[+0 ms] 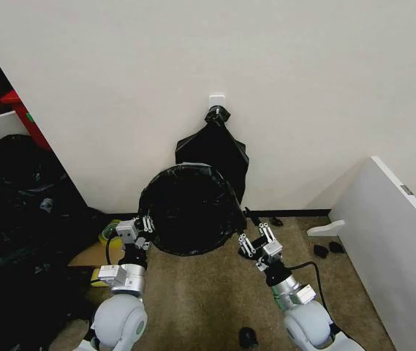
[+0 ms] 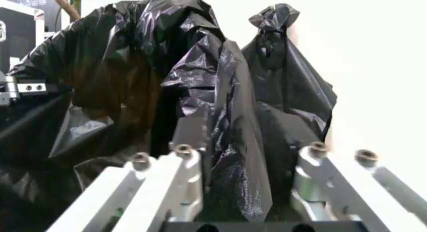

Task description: Place the garbage bag over the trash bin.

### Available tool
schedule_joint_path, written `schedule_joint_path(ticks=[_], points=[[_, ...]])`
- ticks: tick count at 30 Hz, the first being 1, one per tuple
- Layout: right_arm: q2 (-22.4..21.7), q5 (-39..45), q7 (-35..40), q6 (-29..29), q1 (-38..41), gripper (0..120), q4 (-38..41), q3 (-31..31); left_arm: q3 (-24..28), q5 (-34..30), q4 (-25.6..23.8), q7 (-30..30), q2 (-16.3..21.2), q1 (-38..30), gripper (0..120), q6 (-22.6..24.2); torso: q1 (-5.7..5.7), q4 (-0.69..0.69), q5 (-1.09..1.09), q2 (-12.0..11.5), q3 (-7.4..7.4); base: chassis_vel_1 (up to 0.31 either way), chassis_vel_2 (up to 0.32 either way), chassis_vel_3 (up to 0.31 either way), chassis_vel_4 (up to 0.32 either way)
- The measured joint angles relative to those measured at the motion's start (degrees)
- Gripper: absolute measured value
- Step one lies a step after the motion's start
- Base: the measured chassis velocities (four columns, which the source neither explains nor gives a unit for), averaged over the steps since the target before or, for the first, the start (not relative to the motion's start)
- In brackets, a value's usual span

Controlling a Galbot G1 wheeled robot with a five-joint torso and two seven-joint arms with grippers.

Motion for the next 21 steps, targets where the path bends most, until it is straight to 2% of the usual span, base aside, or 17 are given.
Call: schedule_joint_path(ticks=[3, 6, 19, 21], points=[[0.01, 0.08, -0.02, -0.14, 0.11, 8, -0.03, -0.18, 0.0, 0.0, 0.07, 0.0, -0.01, -0.03, 1, 0.0, 0.0, 0.0, 0.0, 0.0, 0.0, 0.0, 0.0, 0.0, 0.0], [0.03, 0.05, -0.02, -0.44, 0.15, 0, -0.07, -0.22, 0.0, 0.0, 0.09, 0.0, -0.01, -0.05, 1, 0.0, 0.0, 0.0, 0.0, 0.0, 0.0, 0.0, 0.0, 0.0, 0.0], [0.1, -0.01, -0.01, -0.7, -0.1, 0, 0.45, -0.47, 0.13, 0.0, 0.26, -0.01, -0.07, -0.29, 1, 0.03, 0.0, 0.0, 0.0, 0.0, 0.0, 0.0, 0.0, 0.0, 0.0], [0.13, -0.03, 0.06, -0.72, -0.18, 8, 0.48, -0.59, 0.15, -0.02, 0.37, -0.01, -0.05, -0.33, 1, 0.03, 0.0, 0.0, 0.0, 0.0, 0.0, 0.0, 0.0, 0.0, 0.0]])
